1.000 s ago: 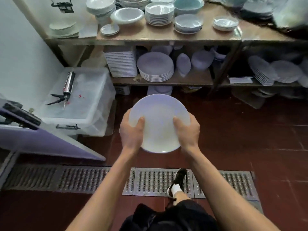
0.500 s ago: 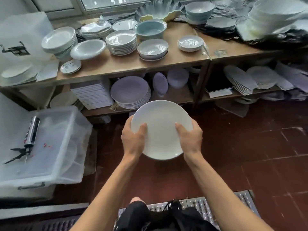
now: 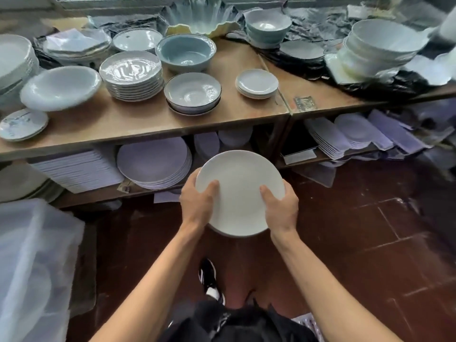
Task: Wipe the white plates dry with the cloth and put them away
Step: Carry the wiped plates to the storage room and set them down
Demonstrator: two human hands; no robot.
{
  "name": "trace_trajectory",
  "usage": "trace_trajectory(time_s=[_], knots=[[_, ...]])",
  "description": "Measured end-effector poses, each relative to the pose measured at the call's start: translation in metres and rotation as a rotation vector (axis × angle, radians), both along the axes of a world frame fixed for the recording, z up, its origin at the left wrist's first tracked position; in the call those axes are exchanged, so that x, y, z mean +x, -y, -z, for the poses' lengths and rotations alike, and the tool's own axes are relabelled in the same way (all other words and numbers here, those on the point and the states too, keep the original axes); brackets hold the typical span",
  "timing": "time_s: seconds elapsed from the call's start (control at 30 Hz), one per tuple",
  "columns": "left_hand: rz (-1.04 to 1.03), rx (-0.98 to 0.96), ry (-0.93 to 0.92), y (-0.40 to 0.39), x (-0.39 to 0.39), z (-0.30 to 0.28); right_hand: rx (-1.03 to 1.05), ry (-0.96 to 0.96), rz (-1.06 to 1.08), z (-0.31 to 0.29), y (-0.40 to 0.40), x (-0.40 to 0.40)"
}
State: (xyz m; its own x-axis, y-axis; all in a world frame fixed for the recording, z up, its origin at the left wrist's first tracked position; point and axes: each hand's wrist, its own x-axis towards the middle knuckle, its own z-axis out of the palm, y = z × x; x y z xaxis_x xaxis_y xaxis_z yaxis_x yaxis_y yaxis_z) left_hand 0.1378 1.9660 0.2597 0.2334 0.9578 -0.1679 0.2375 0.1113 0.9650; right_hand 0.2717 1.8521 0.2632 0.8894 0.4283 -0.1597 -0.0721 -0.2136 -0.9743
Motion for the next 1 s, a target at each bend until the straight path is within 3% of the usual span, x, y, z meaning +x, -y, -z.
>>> trace_trajectory(time_s=[0.5, 1.0], knots=[[0.147, -0.021, -0.021, -0.141, 0.158, 0.004, 0.047, -0.082, 0.200, 0.008, -0.125, 0.135], [-0.029, -0.036, -0.050, -0.229, 0.338, 0.000, 0.016, -0.141, 0.026, 0.014, -0.236, 0.336]])
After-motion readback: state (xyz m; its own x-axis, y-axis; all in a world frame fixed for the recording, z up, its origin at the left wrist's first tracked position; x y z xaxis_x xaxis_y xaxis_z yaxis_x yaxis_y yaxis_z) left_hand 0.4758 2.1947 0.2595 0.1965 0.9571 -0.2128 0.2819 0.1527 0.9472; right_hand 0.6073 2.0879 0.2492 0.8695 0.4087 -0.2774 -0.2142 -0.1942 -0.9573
